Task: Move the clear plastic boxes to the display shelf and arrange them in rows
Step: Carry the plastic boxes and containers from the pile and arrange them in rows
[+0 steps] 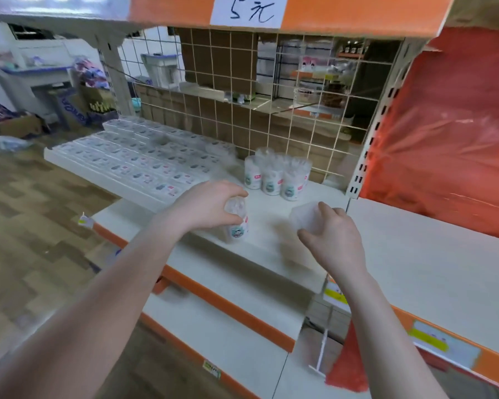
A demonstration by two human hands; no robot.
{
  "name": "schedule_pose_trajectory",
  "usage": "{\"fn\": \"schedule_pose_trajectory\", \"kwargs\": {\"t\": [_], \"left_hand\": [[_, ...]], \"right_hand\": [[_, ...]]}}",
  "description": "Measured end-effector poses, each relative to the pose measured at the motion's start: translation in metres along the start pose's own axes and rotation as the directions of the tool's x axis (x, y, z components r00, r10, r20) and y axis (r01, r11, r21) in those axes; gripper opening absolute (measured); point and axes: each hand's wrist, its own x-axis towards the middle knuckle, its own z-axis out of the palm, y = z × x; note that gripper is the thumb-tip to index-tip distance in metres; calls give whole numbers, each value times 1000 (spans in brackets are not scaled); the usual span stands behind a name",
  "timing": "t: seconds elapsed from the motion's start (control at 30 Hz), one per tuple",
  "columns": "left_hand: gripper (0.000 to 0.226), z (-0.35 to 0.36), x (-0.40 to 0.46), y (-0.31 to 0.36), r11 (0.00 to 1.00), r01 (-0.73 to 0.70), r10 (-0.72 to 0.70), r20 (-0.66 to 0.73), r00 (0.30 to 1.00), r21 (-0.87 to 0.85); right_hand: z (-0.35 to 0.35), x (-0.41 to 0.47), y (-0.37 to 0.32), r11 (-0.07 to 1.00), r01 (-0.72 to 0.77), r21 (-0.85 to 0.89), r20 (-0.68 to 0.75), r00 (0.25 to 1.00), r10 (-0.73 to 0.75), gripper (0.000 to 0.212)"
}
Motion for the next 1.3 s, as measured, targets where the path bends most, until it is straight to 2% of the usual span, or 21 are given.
{"fn": "schedule_pose_trajectory", "kwargs": {"t": [0.13,0.27,0.33,0.43,0.8,1.13,1.3], "left_hand": [[57,1,47,-26,998,-65,64,36,997,28],[56,-2,85,-47,992,-122,120,65,991,34],[56,-3,100,-56,988,-151,149,67,987,35],[57,-2,117,-67,983,-185,181,100,978,23],[57,5,153,-88,942,-335,334,223,916,-38],[53,11,161,-95,899,-422,436,147,888,-113],[54,13,169,-97,880,-468,475,136,870,-80]], "right_hand": [[18,36,-9,999,-40,11,-28,999,40,49],[31,68,-22,996,-77,34,-29,997,78,47],[36,78,-27,994,-100,35,-19,995,101,54],[43,87,-30,990,-136,42,-18,990,137,64],[65,88,-45,962,-272,29,-80,959,273,69],[76,84,-62,942,-335,10,-130,934,334,70],[75,83,-64,939,-345,17,-145,928,343,69]]}}
